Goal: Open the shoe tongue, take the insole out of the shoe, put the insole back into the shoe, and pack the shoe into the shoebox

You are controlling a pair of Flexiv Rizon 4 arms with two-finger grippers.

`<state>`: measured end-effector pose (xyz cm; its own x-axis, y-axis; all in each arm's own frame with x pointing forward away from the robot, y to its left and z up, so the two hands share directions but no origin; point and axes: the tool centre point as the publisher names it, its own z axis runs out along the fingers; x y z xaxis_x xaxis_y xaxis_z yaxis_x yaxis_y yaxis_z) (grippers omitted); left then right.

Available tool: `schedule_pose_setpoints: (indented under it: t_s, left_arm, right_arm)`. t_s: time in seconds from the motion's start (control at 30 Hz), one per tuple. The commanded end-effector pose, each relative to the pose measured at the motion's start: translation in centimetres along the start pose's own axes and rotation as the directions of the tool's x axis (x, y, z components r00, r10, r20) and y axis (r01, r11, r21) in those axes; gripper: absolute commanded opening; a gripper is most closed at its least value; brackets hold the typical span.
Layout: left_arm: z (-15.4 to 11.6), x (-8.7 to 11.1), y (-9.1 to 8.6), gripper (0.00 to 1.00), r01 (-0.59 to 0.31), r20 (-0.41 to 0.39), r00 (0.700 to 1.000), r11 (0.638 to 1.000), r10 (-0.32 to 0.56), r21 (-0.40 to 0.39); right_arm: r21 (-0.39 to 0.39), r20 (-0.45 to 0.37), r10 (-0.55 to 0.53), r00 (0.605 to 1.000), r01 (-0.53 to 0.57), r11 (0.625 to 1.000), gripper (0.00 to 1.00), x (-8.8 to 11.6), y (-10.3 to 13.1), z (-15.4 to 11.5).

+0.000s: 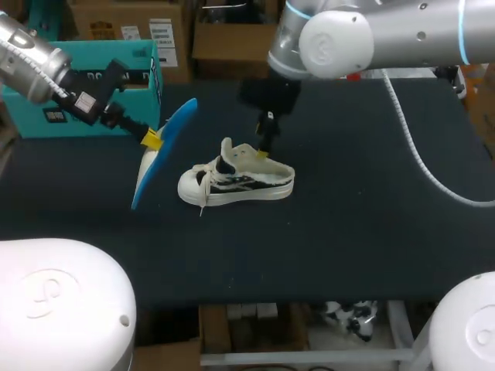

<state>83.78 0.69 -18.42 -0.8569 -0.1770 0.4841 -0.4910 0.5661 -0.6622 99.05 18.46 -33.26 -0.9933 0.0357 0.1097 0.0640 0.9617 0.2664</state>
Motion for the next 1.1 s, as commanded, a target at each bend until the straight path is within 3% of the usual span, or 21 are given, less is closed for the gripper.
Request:
schedule_pose_setpoints:
  t_s: [0.03,0.33,0.37,0.4,0.43,0.47,1.1]
  left_arm:
    - [-0.1,0.1,1.2,0.0,0.016,0.049,0.999,1.0,-0.017,0.019]
    - [-0.2,-0.6,2.9,0.0,0.055,0.064,0.996,0.998,-0.055,0.01]
    - [-0.1,-0.7,3.0,0.0,0.058,0.065,0.996,0.998,-0.059,0.007]
    - [0.0,-0.8,3.1,0.0,0.061,0.065,0.996,0.998,-0.061,0.004]
    - [0.1,-0.9,3.2,0.0,0.065,0.065,0.996,0.998,-0.065,0.002]
    - [0.1,-0.9,3.2,0.0,0.067,0.065,0.996,0.998,-0.067,0.001]
    - [0.8,-1.7,3.0,0.0,0.064,0.042,0.997,0.998,-0.063,-0.023]
  right_arm:
    - [0.152,0.028,0.008,1.0,-0.013,0.988,1.0,0.5,0.7,1.3]
    - [0.205,0.065,0.003,0.998,-0.017,0.979,1.0,1.0,1.7,3.2]
    - [0.214,0.063,0.012,0.998,-0.025,0.977,0.89,0.9,1.7,3.3]
    - [0.216,0.063,0.013,0.998,-0.026,0.976,0.53,0.9,1.7,3.4]
    - [0.216,0.062,0.013,0.998,-0.027,0.976,0.34,0.9,1.7,3.5]
    - [0.222,0.063,0.03,0.998,-0.044,0.974,0.0,0.9,1.7,3.6]
    - [0.242,0.102,0.08,0.992,-0.103,0.965,0.0,1.5,1.8,3.4]
